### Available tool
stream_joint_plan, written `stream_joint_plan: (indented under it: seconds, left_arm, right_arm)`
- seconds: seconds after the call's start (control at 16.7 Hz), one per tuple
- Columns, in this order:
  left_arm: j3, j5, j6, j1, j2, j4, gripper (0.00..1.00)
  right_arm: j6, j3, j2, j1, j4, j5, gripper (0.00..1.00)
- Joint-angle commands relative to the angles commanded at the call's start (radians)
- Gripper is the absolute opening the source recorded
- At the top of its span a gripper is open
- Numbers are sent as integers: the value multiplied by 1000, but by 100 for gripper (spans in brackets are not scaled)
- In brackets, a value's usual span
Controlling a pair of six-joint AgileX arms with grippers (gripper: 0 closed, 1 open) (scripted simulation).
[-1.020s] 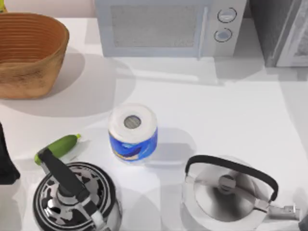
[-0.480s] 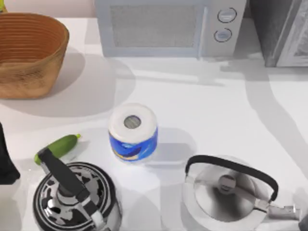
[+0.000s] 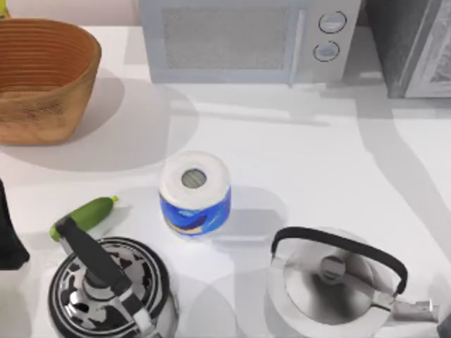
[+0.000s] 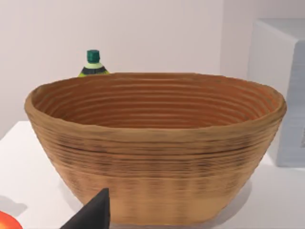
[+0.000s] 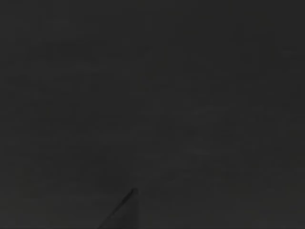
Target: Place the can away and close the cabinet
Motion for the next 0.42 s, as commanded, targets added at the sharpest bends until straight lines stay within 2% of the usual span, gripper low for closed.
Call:
stream_joint_plan:
  seconds: [0.42]
  left_arm:
    - [0,0,0,0,0,0,100]
  right_arm:
    - [0,61,91,-54,25,-47,100]
